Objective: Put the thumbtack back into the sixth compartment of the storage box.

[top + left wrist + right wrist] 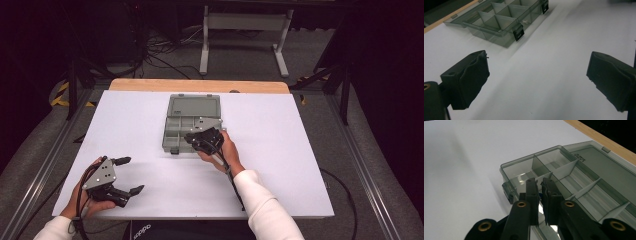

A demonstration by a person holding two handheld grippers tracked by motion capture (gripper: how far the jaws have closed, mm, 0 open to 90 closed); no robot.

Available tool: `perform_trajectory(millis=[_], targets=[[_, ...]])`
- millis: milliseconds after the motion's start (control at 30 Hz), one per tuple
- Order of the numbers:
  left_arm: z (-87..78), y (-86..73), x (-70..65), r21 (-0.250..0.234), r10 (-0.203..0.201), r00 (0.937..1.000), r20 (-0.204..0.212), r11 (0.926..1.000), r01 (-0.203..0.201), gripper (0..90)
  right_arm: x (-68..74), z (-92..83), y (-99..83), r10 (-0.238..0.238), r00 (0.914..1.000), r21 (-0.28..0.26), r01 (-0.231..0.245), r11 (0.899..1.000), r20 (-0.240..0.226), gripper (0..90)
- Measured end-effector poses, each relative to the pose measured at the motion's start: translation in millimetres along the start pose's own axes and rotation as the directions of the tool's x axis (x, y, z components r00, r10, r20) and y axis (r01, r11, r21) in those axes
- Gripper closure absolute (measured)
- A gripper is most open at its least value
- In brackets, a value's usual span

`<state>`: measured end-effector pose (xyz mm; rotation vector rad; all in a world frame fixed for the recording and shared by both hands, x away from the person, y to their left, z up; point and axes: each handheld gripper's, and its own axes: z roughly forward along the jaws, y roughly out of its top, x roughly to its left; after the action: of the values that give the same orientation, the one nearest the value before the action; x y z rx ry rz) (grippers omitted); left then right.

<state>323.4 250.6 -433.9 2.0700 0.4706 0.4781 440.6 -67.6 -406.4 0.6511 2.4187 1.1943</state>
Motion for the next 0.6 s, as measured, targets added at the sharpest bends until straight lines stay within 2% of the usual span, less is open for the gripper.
perform_trajectory(millis=[333,600], targets=[[0.0,-0.1,0.2,-0.001,-0.002,1.0,-0.001,1.0,0.002,4.9,-7.9,12.2,2.4,0.025,0.9994,0.023,-0.026,0.999,0.024,84.2],[-0.1,0.1,0.1,0.0,-0.002,1.0,0.0,1.0,0.002,5.0,-10.2,19.4,6.5,0.022,0.9992,0.037,-0.023,0.999,0.032,84.2]])
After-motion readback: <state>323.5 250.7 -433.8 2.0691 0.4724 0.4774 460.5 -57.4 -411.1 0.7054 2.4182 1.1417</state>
